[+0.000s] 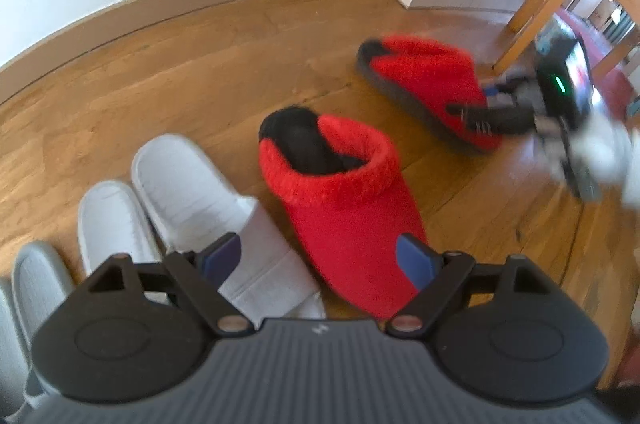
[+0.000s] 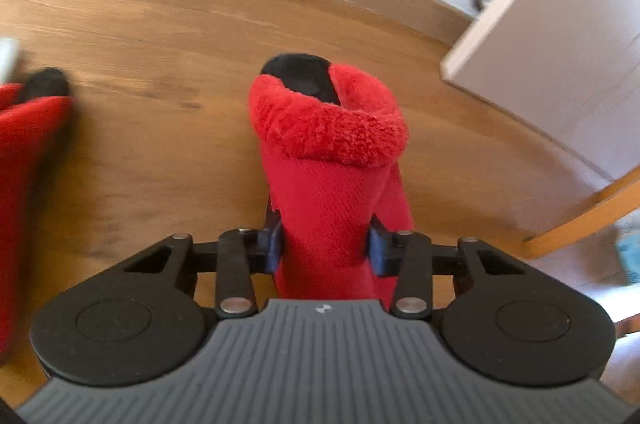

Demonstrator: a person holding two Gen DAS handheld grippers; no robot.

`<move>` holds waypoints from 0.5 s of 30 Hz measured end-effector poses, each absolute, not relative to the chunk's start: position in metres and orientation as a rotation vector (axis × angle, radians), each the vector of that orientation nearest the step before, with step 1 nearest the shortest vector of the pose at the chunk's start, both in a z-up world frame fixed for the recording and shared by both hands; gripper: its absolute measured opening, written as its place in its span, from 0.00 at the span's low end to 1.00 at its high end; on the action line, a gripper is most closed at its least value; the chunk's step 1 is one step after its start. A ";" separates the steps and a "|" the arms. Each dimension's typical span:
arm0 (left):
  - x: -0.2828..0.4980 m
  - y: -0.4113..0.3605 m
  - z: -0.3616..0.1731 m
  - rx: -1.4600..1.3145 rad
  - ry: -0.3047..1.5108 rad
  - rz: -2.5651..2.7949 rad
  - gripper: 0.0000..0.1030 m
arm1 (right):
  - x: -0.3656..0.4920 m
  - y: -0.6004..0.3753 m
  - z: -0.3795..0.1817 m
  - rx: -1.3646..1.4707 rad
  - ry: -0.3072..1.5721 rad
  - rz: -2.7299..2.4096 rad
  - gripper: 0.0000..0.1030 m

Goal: Organize scattered shoes

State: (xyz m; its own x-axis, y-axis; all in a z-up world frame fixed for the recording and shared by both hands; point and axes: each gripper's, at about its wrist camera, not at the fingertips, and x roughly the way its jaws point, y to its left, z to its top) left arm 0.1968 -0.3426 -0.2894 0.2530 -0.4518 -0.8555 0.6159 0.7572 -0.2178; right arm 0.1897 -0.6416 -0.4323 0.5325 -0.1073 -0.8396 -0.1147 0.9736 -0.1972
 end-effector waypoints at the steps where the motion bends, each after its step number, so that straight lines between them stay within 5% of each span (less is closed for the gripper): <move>1: 0.199 -0.347 -0.290 0.160 1.097 -0.739 0.85 | 0.180 -0.638 -0.427 -0.207 1.010 0.039 0.56; 5: 0.215 -0.390 -0.291 0.040 1.098 -0.808 0.86 | 0.141 -0.629 -0.398 -0.102 0.947 0.095 0.97; 15: 0.266 -0.482 -0.341 -0.160 1.223 -0.762 0.86 | 0.128 -0.626 -0.402 -0.151 0.943 0.069 0.98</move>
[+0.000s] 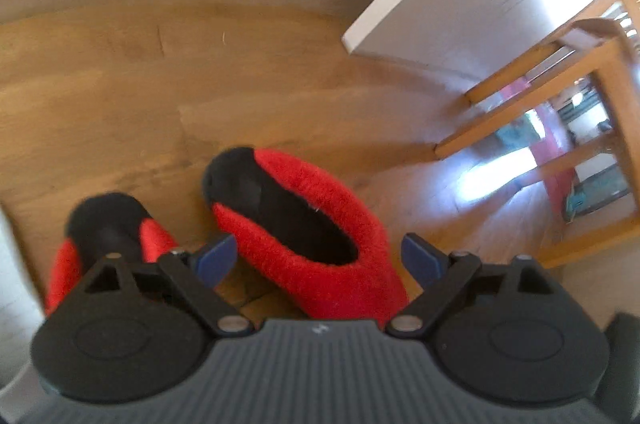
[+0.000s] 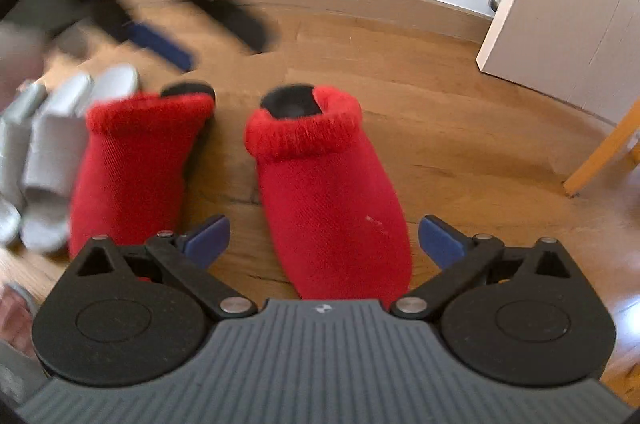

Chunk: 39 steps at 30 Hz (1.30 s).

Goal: Organize scattered shoes

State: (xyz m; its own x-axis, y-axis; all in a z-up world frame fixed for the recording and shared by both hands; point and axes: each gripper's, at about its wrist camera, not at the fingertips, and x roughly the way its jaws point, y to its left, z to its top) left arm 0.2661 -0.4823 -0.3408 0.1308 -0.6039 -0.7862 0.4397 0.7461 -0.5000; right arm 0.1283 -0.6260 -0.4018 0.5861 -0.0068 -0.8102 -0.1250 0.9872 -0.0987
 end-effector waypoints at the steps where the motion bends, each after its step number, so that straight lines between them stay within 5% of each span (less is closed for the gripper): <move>1: 0.270 -0.486 -0.346 -0.176 1.236 -0.750 0.86 | 0.127 -0.626 -0.402 -0.156 0.943 0.067 0.97; 3: 0.274 -0.468 -0.347 -0.211 1.248 -0.727 0.86 | 0.130 -0.621 -0.399 -0.128 0.958 0.075 0.79; 4: 0.273 -0.454 -0.344 -0.206 1.241 -0.714 0.86 | 0.132 -0.618 -0.398 -0.113 0.966 0.079 0.56; 8: 0.266 -0.388 -0.326 -0.150 1.206 -0.638 0.86 | 0.139 -0.608 -0.391 -0.052 0.997 0.097 0.38; 13: 0.243 -0.287 -0.294 -0.040 1.178 -0.520 0.86 | 0.148 -0.594 -0.383 0.025 1.035 0.119 0.39; 16: 0.228 -0.246 -0.266 0.027 1.160 -0.467 0.86 | 0.153 -0.586 -0.378 0.072 1.057 0.133 0.58; 20: 0.198 -0.167 -0.189 0.079 1.112 -0.369 0.86 | 0.160 -0.576 -0.372 0.134 1.086 0.151 0.69; 28: 0.126 -0.061 -0.027 0.093 0.949 -0.060 0.89 | 0.183 -0.546 -0.317 0.416 1.142 0.095 0.70; 31: 0.080 -0.010 0.023 0.057 0.844 0.054 1.00 | 0.206 -0.498 -0.250 0.476 1.163 0.192 0.70; 39: 0.021 0.070 0.061 -0.079 0.693 0.181 1.00 | 0.223 -0.370 -0.073 0.378 1.195 0.302 0.76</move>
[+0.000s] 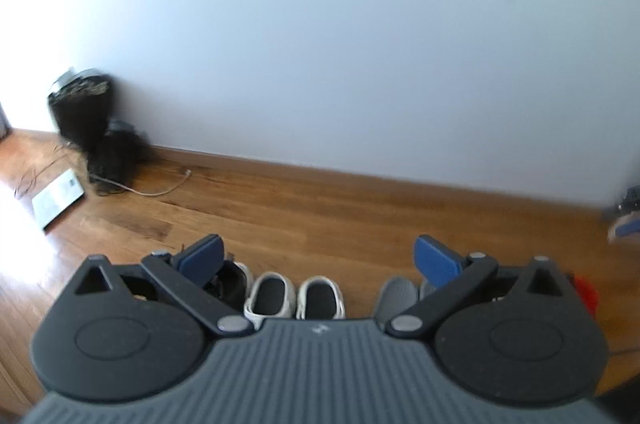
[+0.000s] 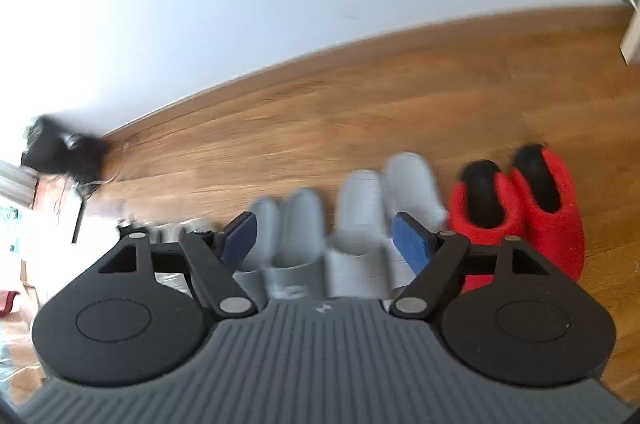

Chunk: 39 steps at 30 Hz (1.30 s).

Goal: Organize scattered shoes

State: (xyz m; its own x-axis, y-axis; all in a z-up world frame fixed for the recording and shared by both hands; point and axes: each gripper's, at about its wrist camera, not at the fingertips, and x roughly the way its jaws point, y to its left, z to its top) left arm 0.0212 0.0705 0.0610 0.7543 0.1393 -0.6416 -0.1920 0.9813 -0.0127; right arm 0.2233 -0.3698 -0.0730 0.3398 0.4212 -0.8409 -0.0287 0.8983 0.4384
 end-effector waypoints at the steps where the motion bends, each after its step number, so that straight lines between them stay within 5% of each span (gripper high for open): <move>1: 0.020 0.084 0.065 -0.111 0.694 0.193 1.00 | 0.220 -0.350 -0.058 0.372 1.196 0.320 0.77; 5: 0.013 0.141 0.070 -0.261 0.697 0.274 1.00 | 0.207 -0.269 -0.026 0.415 1.241 0.420 0.78; 10: 0.018 0.208 0.038 -0.315 0.702 0.404 1.00 | 0.221 -0.147 -0.061 0.434 1.340 0.511 0.76; 17: 0.040 0.290 -0.018 -0.423 0.712 0.590 1.00 | 0.241 0.023 -0.111 0.456 1.476 0.640 0.54; 24: 0.056 0.341 -0.086 -0.363 0.753 0.715 1.00 | 0.273 0.181 -0.188 0.423 1.581 0.701 0.55; 32: 0.032 0.391 -0.147 -0.628 0.793 0.836 0.99 | 0.275 0.266 -0.289 0.265 1.579 0.566 0.55; 39: 0.025 0.402 -0.112 -0.635 0.742 0.875 0.99 | 0.262 0.301 -0.337 0.117 1.509 0.426 0.50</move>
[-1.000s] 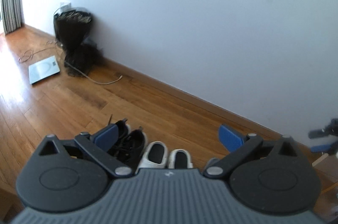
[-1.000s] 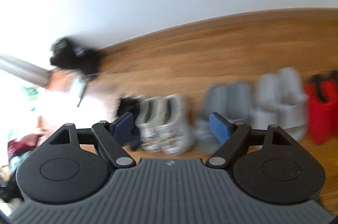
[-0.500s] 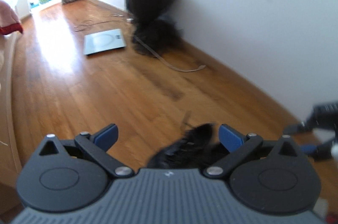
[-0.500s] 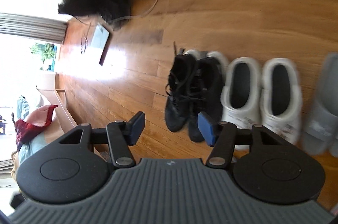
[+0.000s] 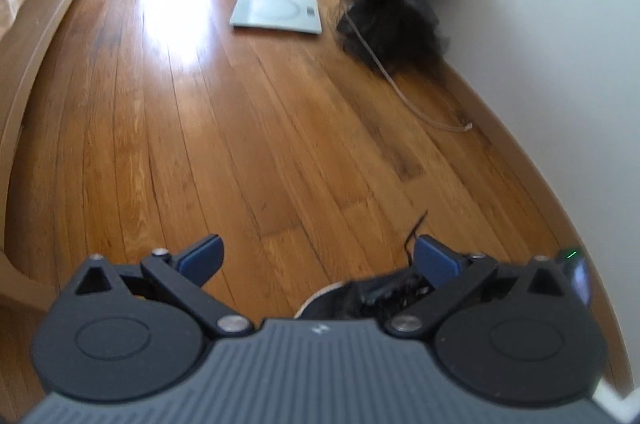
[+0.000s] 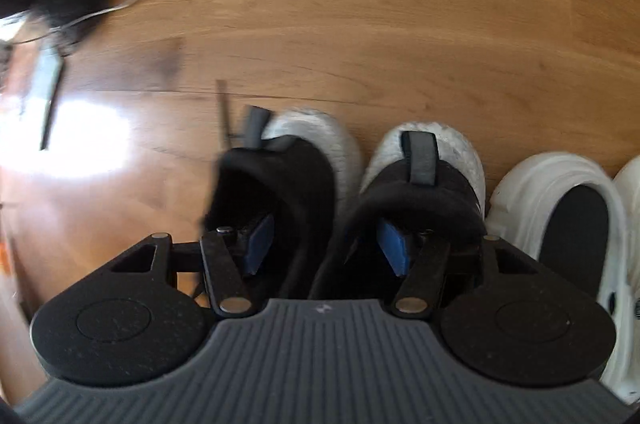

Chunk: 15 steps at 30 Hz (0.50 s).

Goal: Organize scattered shoes
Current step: 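Grasp both black sneakers by the heels with the right gripper and set them against the wall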

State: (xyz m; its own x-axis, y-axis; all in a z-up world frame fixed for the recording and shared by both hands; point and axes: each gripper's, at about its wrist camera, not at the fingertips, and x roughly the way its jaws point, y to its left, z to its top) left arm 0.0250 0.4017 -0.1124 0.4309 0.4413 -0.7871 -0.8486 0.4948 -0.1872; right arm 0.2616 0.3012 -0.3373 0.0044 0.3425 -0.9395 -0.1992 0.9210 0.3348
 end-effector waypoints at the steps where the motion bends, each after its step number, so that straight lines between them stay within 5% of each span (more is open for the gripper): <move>1: 0.027 0.403 -0.113 -0.632 0.742 0.868 0.99 | 0.260 0.306 -0.344 0.096 1.498 0.406 0.41; 5: 0.033 0.402 -0.113 -0.609 0.758 0.829 0.99 | 0.258 0.313 -0.346 0.087 1.453 0.361 0.19; 15: 0.040 0.407 -0.128 -0.553 0.822 0.800 0.99 | 0.366 0.301 -0.310 0.092 1.323 0.295 0.17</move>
